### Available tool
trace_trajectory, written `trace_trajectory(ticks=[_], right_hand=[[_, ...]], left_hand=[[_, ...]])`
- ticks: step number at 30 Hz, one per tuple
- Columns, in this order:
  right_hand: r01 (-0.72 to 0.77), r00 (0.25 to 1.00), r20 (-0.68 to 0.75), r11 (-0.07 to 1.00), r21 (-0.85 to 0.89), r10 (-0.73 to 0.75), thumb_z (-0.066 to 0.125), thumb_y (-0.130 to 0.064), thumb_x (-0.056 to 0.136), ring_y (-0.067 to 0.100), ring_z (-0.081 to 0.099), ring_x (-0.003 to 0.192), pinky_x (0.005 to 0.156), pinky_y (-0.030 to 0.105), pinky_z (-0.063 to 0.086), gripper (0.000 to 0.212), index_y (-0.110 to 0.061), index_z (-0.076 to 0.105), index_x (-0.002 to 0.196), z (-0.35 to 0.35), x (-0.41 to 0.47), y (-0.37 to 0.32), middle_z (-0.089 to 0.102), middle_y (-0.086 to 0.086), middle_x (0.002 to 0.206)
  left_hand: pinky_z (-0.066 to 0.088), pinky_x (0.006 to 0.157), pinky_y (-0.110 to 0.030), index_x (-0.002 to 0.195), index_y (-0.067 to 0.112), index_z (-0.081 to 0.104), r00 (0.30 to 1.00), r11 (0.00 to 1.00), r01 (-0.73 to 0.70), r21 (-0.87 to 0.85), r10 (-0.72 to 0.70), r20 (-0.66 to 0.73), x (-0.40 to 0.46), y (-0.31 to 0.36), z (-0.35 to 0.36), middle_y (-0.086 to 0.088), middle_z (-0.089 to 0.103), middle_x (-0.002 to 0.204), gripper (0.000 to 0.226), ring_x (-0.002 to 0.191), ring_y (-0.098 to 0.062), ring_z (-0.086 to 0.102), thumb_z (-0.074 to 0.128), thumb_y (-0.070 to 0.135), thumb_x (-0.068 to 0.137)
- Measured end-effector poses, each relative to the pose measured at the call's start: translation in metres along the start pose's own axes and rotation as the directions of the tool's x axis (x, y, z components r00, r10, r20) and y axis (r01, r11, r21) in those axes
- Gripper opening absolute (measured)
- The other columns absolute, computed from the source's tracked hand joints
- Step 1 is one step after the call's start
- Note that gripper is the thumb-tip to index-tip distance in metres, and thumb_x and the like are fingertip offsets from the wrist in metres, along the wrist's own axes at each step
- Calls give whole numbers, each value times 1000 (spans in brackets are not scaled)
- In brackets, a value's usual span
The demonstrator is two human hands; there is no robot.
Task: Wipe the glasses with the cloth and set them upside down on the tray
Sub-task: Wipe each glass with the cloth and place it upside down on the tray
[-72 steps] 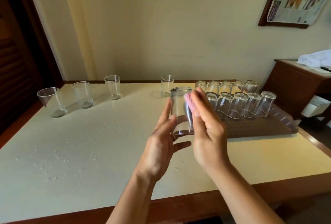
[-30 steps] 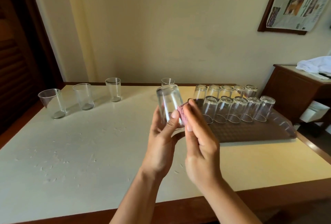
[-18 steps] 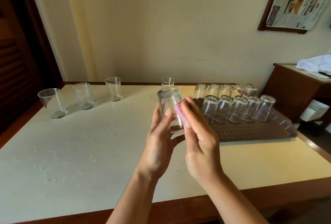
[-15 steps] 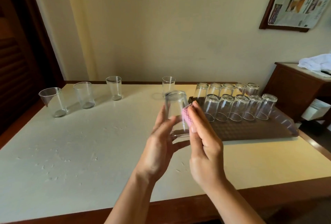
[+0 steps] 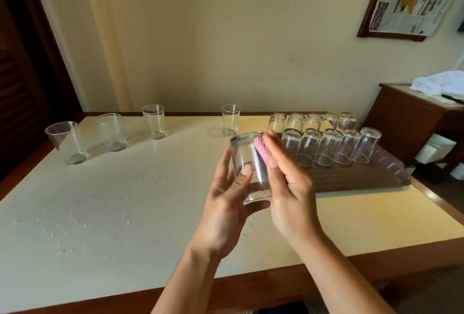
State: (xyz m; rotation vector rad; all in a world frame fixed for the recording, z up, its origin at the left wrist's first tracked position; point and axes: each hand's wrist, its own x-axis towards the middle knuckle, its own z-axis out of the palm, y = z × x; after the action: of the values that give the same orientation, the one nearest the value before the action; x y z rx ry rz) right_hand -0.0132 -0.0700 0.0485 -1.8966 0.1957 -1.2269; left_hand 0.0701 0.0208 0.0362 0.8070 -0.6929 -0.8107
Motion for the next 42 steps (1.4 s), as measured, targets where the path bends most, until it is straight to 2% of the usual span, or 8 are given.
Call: trace_trajectory(ticks=[6,8,13,17,22,26,31,42], right_hand=[[28,999,15,999,28,-29,46,-3,105,24,41,148,116,53,40,44,-13,51,147,7,-24,6,45,4,158],[32,999,5,997,70,-32,44,-4,106,30,41,148,116,58,39,46,-18,50,150,5,-28,10,45,5,159],[13,999,-42,1000,-27,-14,44,-9,105,12,44,146,120,32,37,42,-22,48,145,-7,6,-1,50,0,154],[65,998,29,996,-56,-64,46,-5,104,15,46,144,118,33,40,42,-15,50,145,-3,-9,2,51,3,153],[22,1000,25,989,-144,-19,45,-11,106,11,52,138,116,33,43,41,-17,53,146,-9,7,1,58,1,147],[9,980,184,911,-412,74,48,-14,108,0,57,120,96,-2,35,36,-20,61,141,-16,36,-18,64,-9,136],[137,950,313,874,-465,17,51,-6,105,3,60,117,99,6,42,32,-19,67,129,-24,32,-22,68,-7,129],[105,951,307,902,-419,32,51,-1,104,-9,58,118,96,2,39,33,-17,70,125,-37,25,-20,67,-14,124]], left_hand=[[58,90,-41,152,27,48,998,998,-56,13,56,-36,8,8,-2,-12,67,136,57,111,-30,68,62,30,96],[54,102,-52,159,29,37,1000,1000,-1,13,1,14,7,9,-7,-11,64,142,62,122,-35,66,55,28,99],[50,105,-63,154,24,46,999,994,-26,102,28,-16,1,-1,-2,-15,64,140,65,118,-38,66,71,23,94],[45,108,-70,136,19,63,996,989,-25,145,37,-82,10,3,-11,-24,63,133,49,121,-49,61,78,24,90],[57,83,-35,135,28,62,996,931,-46,363,71,-56,10,-4,-20,-13,69,118,62,100,-29,67,86,21,78],[59,93,-54,143,30,56,991,849,-92,521,129,-35,16,-16,-20,-10,68,122,75,106,-37,68,90,32,76],[56,98,-43,141,42,55,978,809,-135,572,200,-53,19,-16,-31,-3,67,125,72,113,-24,65,89,24,80],[53,94,-24,134,51,54,982,803,-145,578,190,-19,12,-20,-30,16,67,119,73,111,-18,64,88,12,83]])
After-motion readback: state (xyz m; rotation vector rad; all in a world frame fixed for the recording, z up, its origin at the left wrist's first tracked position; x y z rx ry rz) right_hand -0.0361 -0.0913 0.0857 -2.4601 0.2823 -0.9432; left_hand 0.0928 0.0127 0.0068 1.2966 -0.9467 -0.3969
